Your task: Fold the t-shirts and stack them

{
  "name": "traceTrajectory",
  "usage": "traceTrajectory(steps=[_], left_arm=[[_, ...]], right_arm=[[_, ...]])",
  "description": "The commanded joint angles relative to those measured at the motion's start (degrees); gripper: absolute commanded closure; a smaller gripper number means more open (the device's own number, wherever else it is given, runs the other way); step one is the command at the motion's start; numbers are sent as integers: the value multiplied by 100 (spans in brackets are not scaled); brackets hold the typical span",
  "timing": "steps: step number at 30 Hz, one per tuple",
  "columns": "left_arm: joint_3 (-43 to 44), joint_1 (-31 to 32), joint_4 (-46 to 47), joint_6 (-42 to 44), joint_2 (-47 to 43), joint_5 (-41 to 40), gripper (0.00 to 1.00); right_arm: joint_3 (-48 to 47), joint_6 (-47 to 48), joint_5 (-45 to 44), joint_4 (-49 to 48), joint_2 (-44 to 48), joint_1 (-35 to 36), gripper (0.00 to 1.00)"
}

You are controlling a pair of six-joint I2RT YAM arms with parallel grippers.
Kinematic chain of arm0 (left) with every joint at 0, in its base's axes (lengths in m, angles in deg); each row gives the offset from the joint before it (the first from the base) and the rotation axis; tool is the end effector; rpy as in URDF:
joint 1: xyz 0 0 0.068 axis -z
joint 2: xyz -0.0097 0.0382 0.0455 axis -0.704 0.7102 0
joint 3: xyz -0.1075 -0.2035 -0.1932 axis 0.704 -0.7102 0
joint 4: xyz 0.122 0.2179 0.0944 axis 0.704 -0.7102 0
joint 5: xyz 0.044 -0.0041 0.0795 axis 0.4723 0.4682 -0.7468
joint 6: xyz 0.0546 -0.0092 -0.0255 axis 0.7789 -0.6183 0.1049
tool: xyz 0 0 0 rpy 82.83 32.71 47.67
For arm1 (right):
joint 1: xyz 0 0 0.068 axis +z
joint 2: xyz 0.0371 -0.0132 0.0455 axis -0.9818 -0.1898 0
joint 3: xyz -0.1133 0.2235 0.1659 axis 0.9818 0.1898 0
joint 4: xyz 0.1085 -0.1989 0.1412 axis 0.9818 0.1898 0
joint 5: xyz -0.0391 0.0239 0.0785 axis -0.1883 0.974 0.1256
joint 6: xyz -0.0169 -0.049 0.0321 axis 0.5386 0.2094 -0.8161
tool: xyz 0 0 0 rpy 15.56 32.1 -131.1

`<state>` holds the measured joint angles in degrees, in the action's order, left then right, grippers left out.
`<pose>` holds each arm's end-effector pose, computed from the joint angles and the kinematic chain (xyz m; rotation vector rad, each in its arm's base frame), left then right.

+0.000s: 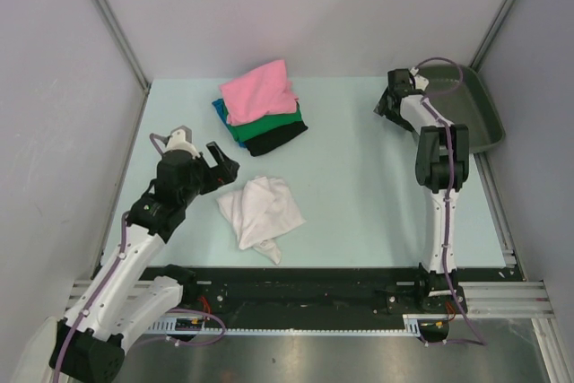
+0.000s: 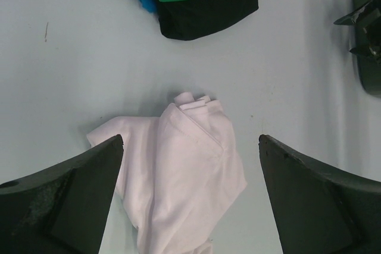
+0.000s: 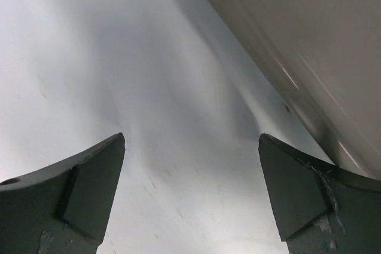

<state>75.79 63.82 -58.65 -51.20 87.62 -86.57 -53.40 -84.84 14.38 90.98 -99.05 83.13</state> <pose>0.1685 -0.0535 0.3106 -0.3606 2.0752 -0.4778 0.5422 0.0228 0.1754 0.6957 2.3370 -0.1790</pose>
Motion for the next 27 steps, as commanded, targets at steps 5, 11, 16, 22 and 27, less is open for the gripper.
traceTrajectory(steps=[5,11,16,22,27], left_arm=[[463,-61,-102,222,-76,-199,0],[472,-70,-76,213,12,-182,0],[446,-70,-146,248,30,-120,0],[332,-61,-287,248,126,-7,0],[129,-70,-383,143,144,-94,0]], right_arm=[[-2651,163,-706,1127,-1370,-205,0],[-2076,197,75,760,-611,-119,0],[209,251,804,-532,1158,339,0],[2338,268,1219,-965,3110,1287,0],[2777,409,1315,-262,3726,2438,0]])
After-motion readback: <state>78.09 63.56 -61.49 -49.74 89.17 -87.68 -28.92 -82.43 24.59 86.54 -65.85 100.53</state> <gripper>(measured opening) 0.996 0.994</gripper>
